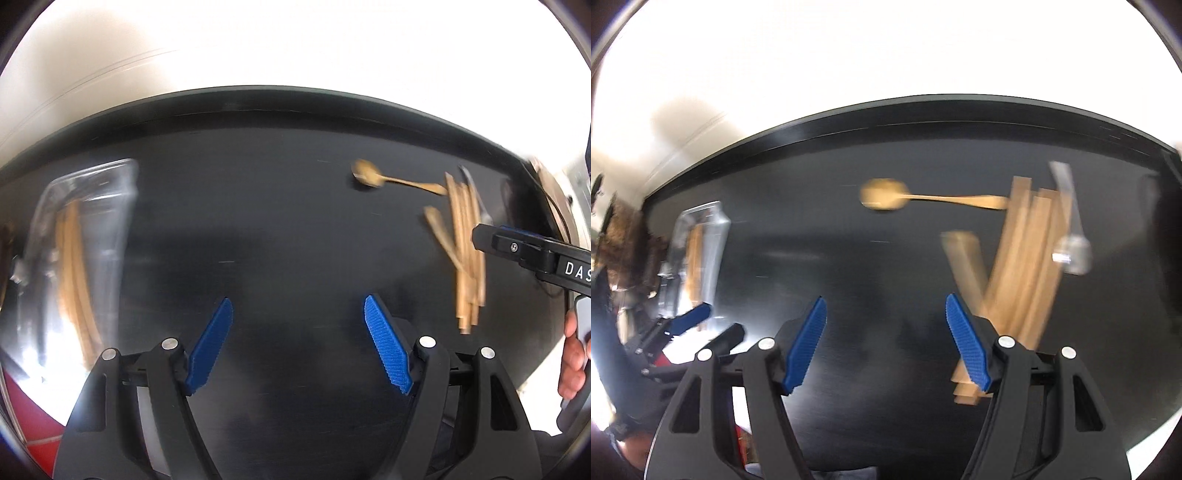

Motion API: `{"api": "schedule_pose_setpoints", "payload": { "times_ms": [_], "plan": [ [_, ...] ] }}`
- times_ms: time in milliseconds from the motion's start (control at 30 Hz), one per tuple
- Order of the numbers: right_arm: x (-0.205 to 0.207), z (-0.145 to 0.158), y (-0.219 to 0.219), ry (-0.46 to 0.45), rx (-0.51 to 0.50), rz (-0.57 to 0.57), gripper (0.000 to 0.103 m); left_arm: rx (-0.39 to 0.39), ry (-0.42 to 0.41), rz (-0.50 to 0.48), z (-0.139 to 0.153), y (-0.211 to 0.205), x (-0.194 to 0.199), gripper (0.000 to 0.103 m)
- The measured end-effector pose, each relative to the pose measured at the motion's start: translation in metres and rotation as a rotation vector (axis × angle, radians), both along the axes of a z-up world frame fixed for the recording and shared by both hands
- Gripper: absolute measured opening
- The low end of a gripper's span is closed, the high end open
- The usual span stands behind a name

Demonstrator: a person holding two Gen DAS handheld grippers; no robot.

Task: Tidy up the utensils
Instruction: 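Move both open tools back over the utensil pile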

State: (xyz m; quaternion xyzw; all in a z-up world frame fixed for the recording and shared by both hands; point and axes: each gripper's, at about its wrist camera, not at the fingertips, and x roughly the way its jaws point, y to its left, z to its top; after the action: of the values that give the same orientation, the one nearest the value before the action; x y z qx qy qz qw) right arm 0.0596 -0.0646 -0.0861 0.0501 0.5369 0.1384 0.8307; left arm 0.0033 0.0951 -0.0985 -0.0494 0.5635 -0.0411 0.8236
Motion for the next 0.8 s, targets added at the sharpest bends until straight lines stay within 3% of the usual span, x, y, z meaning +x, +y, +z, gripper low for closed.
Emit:
{"api": "schedule_pose_setpoints", "payload": {
  "times_ms": [167,333,567,800],
  "plan": [
    [-0.002,-0.016,-0.092,0.017,-0.037,-0.096,0.066,0.001,0.014,-0.065,-0.005,-0.068,0.009,0.074],
    [-0.003,-0.031,-0.155,0.042,-0.058,-0.137,0.065,-0.007,0.042,-0.08,-0.017,-0.125,0.024,0.074],
    [0.002,-0.037,-0.195,0.043,-0.07,-0.123,0.065,0.002,0.073,-0.075,-0.032,-0.175,0.04,0.074],
    [0.015,-0.044,-0.207,0.058,-0.071,-0.095,0.065,0.026,0.102,0.035,-0.055,-0.182,0.06,0.073]
  ]
}}
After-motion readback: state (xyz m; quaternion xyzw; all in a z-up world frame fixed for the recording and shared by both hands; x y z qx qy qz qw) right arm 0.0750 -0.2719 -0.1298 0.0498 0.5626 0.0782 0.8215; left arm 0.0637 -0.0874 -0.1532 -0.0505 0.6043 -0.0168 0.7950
